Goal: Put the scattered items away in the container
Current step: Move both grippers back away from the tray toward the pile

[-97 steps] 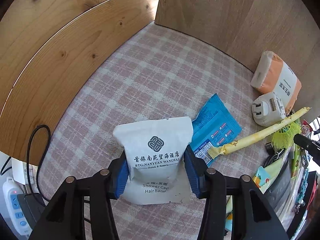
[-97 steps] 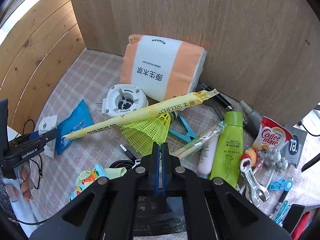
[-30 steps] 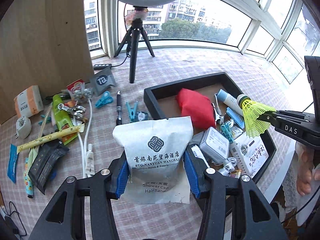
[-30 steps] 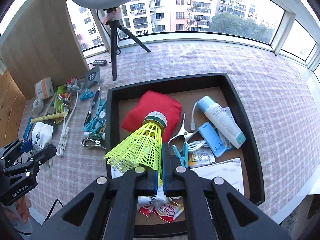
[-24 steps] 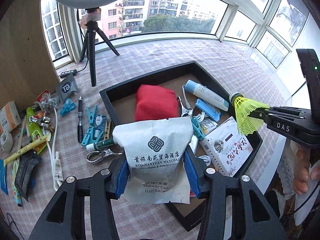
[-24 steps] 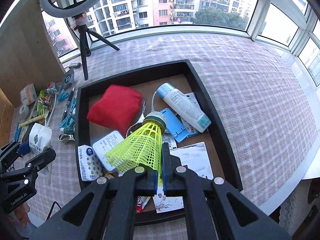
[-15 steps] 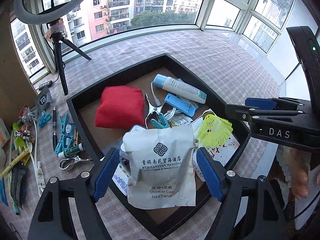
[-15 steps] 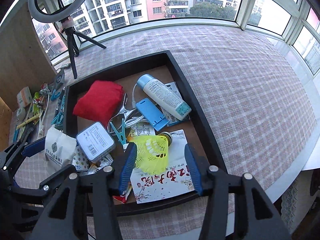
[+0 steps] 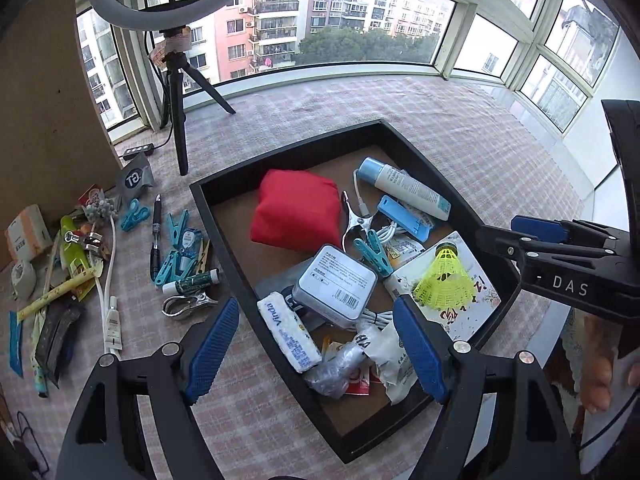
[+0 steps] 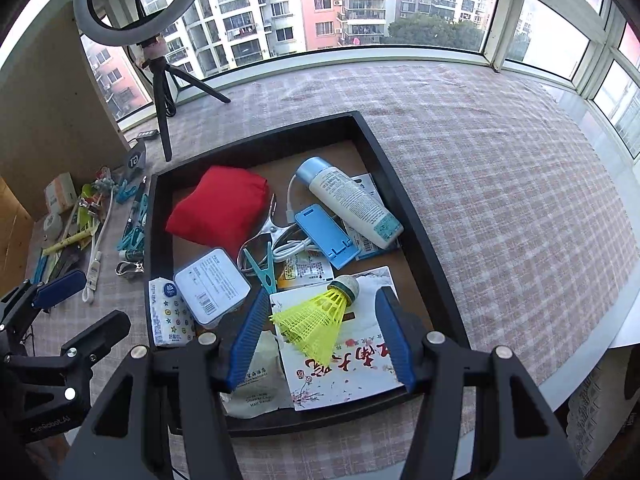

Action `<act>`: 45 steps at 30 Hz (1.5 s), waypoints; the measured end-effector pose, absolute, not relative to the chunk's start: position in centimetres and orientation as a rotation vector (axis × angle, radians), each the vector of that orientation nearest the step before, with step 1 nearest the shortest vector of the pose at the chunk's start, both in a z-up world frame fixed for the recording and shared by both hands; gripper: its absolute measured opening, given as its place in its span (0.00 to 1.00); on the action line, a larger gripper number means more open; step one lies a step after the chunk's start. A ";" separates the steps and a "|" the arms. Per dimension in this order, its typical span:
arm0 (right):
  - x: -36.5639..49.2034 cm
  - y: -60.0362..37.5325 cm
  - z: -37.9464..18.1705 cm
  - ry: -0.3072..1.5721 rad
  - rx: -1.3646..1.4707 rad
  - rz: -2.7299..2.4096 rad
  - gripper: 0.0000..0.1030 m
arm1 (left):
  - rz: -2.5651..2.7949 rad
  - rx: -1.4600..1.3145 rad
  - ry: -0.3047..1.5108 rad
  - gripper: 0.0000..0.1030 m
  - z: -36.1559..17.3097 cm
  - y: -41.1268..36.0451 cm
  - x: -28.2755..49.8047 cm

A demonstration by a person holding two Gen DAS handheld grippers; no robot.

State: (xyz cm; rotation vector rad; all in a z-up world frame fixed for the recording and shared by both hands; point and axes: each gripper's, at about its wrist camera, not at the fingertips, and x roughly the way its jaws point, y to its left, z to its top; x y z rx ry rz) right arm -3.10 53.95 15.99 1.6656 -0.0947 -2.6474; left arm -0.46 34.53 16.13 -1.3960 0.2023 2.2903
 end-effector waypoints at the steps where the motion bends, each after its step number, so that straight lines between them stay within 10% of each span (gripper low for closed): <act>1: -3.0 53.4 16.1 -0.079 1.656 -2.650 0.54 | 2.305 -1.397 0.202 0.76 16.3 34.0 -0.4; 45: -0.3 24.4 15.7 0.150 1.447 -2.370 0.54 | 2.731 -1.597 -0.228 0.76 16.2 1.7 1.5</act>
